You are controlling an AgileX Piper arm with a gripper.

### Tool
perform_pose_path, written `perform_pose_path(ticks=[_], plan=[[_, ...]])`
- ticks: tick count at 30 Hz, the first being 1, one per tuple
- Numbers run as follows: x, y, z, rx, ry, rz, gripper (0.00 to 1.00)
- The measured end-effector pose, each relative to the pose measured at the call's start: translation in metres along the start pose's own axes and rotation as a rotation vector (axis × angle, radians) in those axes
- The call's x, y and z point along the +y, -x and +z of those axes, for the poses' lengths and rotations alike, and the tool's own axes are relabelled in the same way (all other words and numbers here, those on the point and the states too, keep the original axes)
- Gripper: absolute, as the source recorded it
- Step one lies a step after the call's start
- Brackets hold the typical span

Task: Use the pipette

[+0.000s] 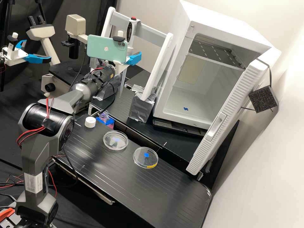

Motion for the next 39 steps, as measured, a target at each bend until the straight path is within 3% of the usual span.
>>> perform_pose_path(ticks=[28, 36, 39], plan=[[0.000, 0.000, -0.001, 0.000, -0.001, -0.016, 0.00], [0.011, 0.010, -0.009, 0.011, -0.115, -0.046, 0.00], [0.014, 0.012, -0.011, 0.015, -0.132, -0.042, 0.00]])
